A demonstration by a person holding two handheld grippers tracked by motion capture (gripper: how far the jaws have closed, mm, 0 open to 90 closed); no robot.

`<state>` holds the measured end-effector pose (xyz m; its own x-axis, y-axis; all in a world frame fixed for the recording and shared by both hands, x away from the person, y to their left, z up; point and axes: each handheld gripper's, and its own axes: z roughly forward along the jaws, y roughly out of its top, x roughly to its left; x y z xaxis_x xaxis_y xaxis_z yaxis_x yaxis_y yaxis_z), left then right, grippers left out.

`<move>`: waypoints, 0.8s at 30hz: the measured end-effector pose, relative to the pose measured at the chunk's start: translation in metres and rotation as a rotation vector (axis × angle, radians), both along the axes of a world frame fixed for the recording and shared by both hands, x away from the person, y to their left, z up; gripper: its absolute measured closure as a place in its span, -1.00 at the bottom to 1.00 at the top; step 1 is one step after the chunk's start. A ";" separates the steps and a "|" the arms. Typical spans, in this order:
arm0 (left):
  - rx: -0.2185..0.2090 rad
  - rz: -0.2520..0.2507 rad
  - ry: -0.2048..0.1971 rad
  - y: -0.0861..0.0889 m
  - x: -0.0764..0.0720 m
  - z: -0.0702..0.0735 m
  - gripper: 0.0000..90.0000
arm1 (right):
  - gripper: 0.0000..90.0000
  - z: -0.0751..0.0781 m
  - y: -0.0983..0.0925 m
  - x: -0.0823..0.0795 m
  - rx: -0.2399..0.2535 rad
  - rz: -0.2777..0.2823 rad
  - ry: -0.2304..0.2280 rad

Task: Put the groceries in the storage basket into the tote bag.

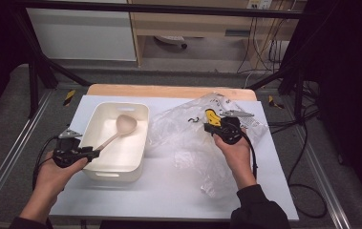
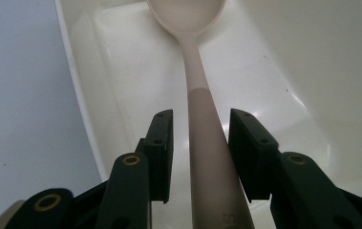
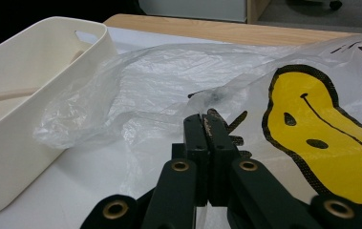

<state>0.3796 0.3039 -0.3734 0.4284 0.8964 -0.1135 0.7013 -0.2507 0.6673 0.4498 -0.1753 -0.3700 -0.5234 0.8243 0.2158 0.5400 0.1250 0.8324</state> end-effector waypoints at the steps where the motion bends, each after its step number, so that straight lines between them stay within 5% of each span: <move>1: 0.001 -0.002 0.005 0.000 0.000 0.000 0.38 | 1.00 0.000 0.000 0.000 -0.001 -0.002 0.003; 13: 0.037 -0.036 0.061 -0.004 0.004 -0.002 0.41 | 1.00 0.000 0.000 0.000 -0.001 -0.002 0.003; 24: 0.074 -0.050 0.029 -0.010 0.005 -0.002 0.51 | 1.00 0.001 0.000 0.000 0.003 -0.001 -0.001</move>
<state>0.3849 0.2937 -0.3754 0.4703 0.8804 -0.0605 0.7056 -0.3339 0.6250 0.4495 -0.1755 -0.3694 -0.5230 0.8240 0.2178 0.5394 0.1221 0.8332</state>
